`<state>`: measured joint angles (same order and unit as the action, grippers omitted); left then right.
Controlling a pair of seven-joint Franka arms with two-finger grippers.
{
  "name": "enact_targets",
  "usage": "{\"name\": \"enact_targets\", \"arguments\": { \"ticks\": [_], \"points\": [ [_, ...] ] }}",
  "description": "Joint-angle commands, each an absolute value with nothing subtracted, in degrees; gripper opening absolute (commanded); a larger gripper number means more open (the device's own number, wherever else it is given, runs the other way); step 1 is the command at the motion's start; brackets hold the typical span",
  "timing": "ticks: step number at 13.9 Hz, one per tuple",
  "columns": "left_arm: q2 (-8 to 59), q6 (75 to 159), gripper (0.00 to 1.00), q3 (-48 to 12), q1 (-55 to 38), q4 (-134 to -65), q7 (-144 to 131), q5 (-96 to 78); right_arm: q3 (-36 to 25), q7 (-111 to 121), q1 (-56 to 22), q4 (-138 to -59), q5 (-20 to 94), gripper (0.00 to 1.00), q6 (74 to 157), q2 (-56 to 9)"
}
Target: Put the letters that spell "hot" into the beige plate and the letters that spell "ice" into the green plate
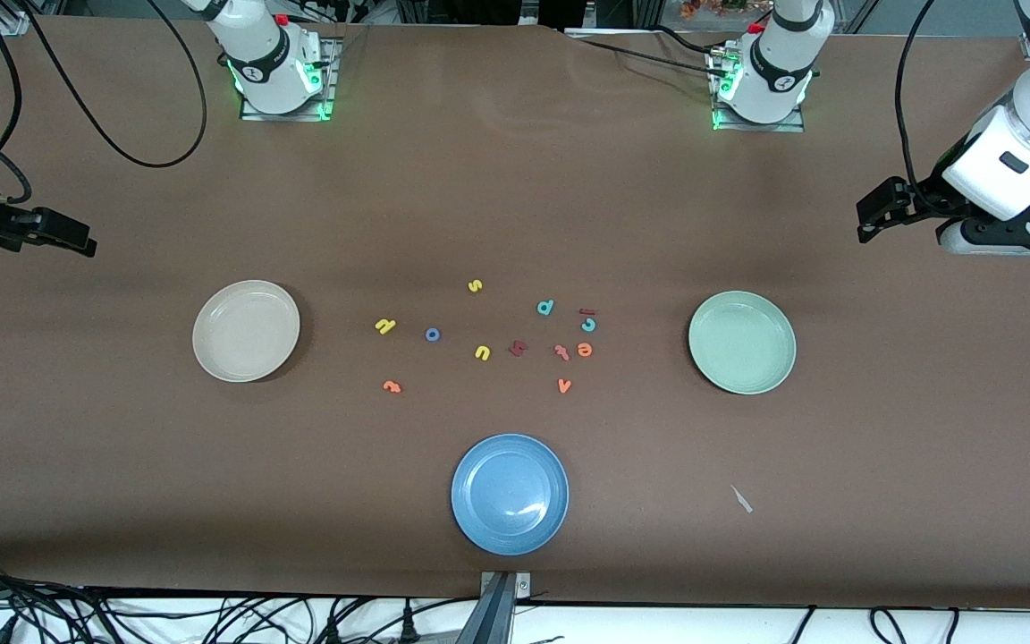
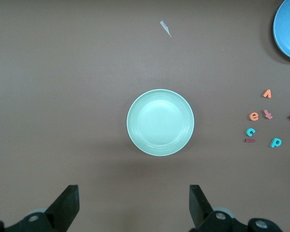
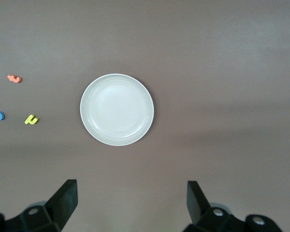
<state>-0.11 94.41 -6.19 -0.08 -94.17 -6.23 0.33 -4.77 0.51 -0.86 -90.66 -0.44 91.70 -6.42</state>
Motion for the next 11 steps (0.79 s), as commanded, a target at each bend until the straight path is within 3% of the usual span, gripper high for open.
{"name": "enact_targets", "arguments": {
  "ticks": [1,11],
  "points": [
    [0.96,93.52,1.00,-6.33,0.18,-91.76,-4.92,-0.97,-4.57,0.97,-0.44,-91.76,-0.44,1.00,91.76,-5.19],
    [1.76,93.43,1.00,-6.33,0.53,-91.40,-4.92,-0.97,-4.57,0.97,-0.44,-91.76,-0.44,1.00,91.67,-5.19]
  ]
}}
